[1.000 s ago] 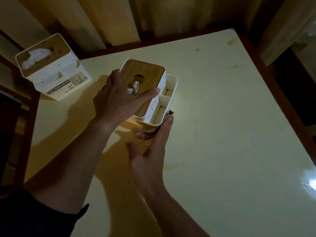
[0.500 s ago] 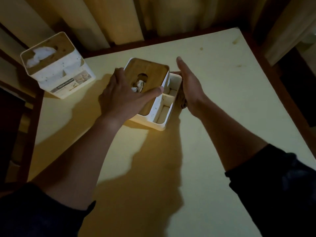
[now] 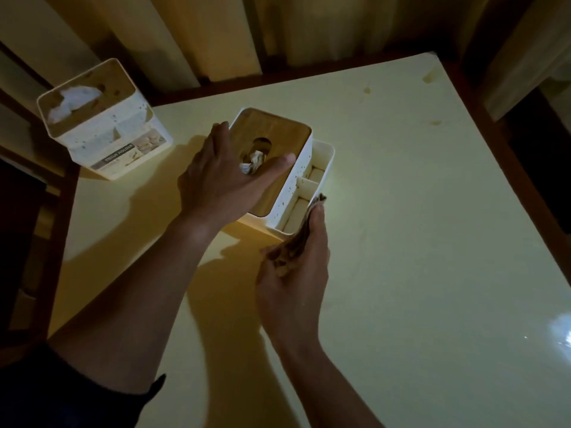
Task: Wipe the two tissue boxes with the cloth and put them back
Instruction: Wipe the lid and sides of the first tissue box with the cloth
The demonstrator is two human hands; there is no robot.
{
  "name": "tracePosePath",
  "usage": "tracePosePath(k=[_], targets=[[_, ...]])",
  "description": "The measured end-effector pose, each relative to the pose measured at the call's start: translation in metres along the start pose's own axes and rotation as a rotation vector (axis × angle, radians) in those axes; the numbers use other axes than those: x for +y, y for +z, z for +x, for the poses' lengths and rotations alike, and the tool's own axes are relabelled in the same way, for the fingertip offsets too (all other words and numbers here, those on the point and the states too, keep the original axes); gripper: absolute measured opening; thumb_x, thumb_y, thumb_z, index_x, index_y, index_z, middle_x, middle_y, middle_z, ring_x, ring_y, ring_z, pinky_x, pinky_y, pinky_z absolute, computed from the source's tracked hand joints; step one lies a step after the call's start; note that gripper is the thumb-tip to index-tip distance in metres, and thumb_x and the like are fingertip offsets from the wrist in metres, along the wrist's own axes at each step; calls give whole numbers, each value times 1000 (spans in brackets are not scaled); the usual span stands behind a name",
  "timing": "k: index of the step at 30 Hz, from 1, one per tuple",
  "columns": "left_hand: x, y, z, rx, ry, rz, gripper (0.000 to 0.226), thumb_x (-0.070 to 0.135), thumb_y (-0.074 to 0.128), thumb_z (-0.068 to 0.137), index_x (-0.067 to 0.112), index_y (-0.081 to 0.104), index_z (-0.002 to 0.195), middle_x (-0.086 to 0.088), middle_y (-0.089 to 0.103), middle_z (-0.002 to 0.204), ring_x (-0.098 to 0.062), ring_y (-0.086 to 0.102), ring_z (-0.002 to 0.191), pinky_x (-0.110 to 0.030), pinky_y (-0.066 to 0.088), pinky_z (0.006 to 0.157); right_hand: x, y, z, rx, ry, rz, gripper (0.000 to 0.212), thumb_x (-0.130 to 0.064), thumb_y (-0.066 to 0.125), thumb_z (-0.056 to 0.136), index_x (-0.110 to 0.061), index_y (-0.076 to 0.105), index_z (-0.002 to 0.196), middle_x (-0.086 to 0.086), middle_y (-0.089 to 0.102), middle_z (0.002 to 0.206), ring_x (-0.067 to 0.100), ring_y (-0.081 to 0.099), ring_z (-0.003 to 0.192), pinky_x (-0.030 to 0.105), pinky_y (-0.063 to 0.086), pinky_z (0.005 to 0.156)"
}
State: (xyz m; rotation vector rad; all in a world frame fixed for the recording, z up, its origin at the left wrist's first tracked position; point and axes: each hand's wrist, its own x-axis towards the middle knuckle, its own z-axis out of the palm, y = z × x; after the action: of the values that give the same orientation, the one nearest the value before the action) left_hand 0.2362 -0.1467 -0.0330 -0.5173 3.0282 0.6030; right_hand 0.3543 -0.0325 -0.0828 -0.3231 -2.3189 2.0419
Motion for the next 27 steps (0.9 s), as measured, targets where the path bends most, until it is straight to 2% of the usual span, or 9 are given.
tracePosePath(k=[4,7,12,14,17,20,22,24,27], targets=[[-1,-1,0,-17,-3,5,118,98,41,73,26,9,162,-2,21,169,-35,27,152,-57,25,117,-12,-25,15,61,74,-35,71,-3,76,92,-31,55,154,-30,66,132,-5,65,122,37,59,104],[-1,-1,-1,-12,10,7,116,97,41,74,27,9,162,-1,22,169,-34,27,152,-56,26,116,-33,-48,18,105,155,87,52,-11,81,91,-30,68,138,-19,80,111,6,77,101,46,66,87],[-1,-2,0,-25,4,-4,118,97,42,74,27,9,162,-2,22,169,-34,27,152,-55,26,116,-75,-49,26,25,73,56,26,-17,74,91,-24,79,116,-12,81,90,1,74,79,25,58,72],[-1,-2,1,-26,-3,0,119,98,42,73,27,8,163,-1,21,170,-33,26,153,-55,26,117,-81,-34,31,-39,76,-52,22,-29,63,88,-20,77,101,-5,78,82,10,67,68,29,52,64],[-1,-1,1,-44,-4,12,116,95,39,77,27,5,164,-1,15,171,-34,22,154,-55,23,118,-84,-16,37,-140,168,-85,29,-33,54,85,-12,71,95,-1,74,77,25,67,73,39,55,65],[3,-2,4,-68,-37,37,115,92,39,79,26,2,164,-2,10,173,-34,17,156,-54,20,121,-83,-3,52,-241,398,-44,25,-28,59,94,-8,73,97,1,72,84,21,66,75,31,51,64],[2,-3,6,-81,-28,52,114,87,45,81,24,1,164,-4,12,172,-36,20,155,-54,23,119,-83,2,67,-290,527,57,40,-45,56,102,-12,73,115,5,78,102,23,74,92,38,61,84],[-4,-2,6,-76,18,86,112,73,63,84,23,3,163,-8,18,170,-40,27,151,-56,30,115,-84,6,82,-337,599,157,55,-58,50,106,-12,69,130,7,79,113,26,78,100,47,60,100],[-12,1,3,-8,107,137,109,47,80,83,19,10,162,-12,29,164,-40,38,144,-55,40,107,-94,10,91,-309,630,230,42,-40,58,107,-7,66,133,13,76,122,31,78,103,53,58,104]])
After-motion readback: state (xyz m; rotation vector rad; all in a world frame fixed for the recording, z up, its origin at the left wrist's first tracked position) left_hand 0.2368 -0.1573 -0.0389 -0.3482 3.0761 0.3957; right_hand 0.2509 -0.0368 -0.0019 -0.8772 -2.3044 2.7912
